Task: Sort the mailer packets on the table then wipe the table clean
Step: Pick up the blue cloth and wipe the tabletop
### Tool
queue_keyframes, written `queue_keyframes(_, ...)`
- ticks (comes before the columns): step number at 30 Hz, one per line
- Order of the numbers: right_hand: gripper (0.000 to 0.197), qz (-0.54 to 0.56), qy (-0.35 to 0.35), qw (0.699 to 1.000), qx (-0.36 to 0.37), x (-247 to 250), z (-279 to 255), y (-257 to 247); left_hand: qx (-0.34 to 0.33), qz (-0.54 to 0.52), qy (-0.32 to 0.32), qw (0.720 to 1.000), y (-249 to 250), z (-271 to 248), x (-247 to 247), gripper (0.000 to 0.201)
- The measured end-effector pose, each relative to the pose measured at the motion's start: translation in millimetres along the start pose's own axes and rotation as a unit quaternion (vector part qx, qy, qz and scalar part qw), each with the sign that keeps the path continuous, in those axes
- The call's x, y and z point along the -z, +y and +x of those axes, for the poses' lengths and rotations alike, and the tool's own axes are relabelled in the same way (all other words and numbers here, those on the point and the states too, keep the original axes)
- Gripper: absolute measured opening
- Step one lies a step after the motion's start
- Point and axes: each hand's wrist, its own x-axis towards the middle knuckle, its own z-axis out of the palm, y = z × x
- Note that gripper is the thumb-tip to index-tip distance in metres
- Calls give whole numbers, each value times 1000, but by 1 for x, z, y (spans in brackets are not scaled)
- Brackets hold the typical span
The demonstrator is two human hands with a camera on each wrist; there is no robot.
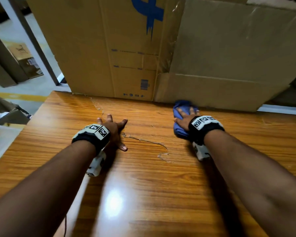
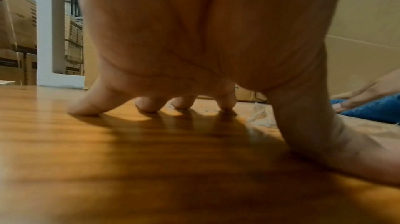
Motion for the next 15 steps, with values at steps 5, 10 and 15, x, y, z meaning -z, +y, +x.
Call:
queue_keyframes(5,70,-31,-17,995,96,-25,-34,-74,8,17,15,1000,3,0,0,136)
queue_keyframes(10,64,-74,-24,982,174,-29,-79,-65,-3,32,28,999,-2,4,-5,141)
queue_keyframes(15,68,-19,-14,999,-38,-29,-63,1,-6,35,37,999,-1,1,-5,138)
